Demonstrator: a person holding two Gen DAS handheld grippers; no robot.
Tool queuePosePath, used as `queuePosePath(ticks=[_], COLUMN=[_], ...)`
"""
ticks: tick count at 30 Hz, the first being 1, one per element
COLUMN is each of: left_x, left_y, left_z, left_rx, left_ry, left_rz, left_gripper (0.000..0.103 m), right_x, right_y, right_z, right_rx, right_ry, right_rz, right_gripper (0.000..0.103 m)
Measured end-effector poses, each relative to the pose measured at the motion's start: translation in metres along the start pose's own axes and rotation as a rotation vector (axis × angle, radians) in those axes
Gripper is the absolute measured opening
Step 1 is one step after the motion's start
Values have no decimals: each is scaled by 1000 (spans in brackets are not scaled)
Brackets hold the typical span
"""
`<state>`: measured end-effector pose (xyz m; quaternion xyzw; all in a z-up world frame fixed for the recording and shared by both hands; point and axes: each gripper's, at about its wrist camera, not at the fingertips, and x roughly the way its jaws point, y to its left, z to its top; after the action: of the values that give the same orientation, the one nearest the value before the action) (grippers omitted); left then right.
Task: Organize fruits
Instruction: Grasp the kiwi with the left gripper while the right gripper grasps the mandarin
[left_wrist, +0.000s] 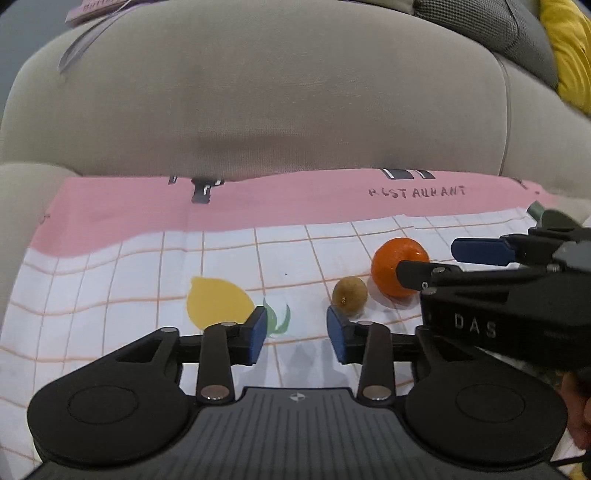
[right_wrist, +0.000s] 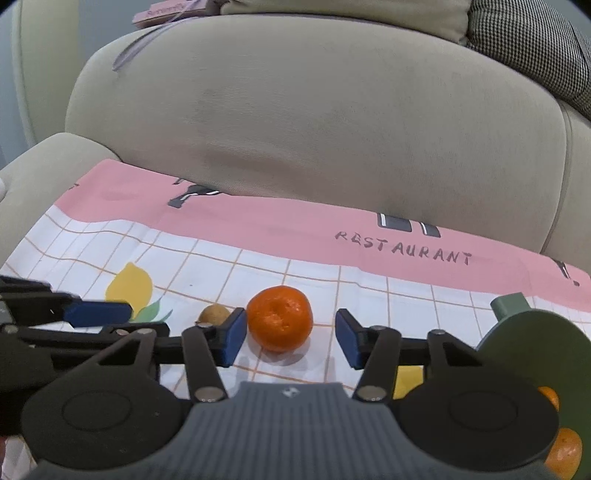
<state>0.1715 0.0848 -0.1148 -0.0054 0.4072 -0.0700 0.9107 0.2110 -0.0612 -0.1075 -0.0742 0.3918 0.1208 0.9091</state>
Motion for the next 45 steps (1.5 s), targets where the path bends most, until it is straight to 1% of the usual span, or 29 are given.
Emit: queuePosePath(ticks=[2, 4, 5, 9, 13, 15, 21, 22, 23, 25, 29, 31, 33, 37, 38, 39, 41, 45], left_x=[4, 8, 9, 8, 11, 12, 22, 24, 26, 28, 28, 30, 32, 35, 36, 36, 36, 35], left_y=[3, 6, 6, 0, -5, -7, -12, -13, -14, -15, -17, -18, -20, -23, -23, -24, -25, -26], left_z=[1, 1, 0, -1, 1, 2, 4, 4, 4, 4, 5, 6, 6, 6, 6, 6, 6, 6], left_rx=[-19, -33, -35, -5, 8, 10, 15, 20, 22, 22, 19, 16, 20, 23, 21, 19, 20, 21], left_ry=[8, 16, 15, 13, 12, 2, 11, 11, 14, 16, -14, -15, -12, -12, -11, -12, -12, -7], left_rz=[-27, -57, -70, -90, -109, -103, -97, -88, -79, -72, -69, -69, -67, -66, -68, -71, -75, -73], left_gripper=[49, 58, 62, 62, 61, 61, 61, 61, 61, 61, 56, 52, 44, 41, 38, 33, 29, 28], right_x=[5, 10, 12, 16, 23, 26, 31, 33, 34, 33, 25, 20, 16, 10, 10, 10, 10, 5], right_y=[-5, -9, -11, -18, -17, -18, -20, -20, -21, -22, -22, -24, -25, -27, -28, -29, -30, -29], right_z=[0, 0, 0, 1, 1, 1, 0, 0, 0, 0, 1, 2, 4, 7, 7, 6, 4, 3], right_rx=[30, 63, 79, 148, 153, 157, 148, 150, 155, 161, 130, 122, 115, 98, 97, 97, 96, 80], right_ry=[8, 17, 19, 29, 40, 45, 52, 57, 62, 60, 38, 25, 13, -5, -4, -1, 6, 2], right_rz=[5, 20, 32, 86, 102, 109, 140, 150, 164, 172, 142, 130, 120, 110, 109, 108, 105, 103], right_gripper=[51, 50, 50, 50, 50, 49, 48, 47, 43, 42, 42, 41, 41, 41, 41, 41, 41, 41])
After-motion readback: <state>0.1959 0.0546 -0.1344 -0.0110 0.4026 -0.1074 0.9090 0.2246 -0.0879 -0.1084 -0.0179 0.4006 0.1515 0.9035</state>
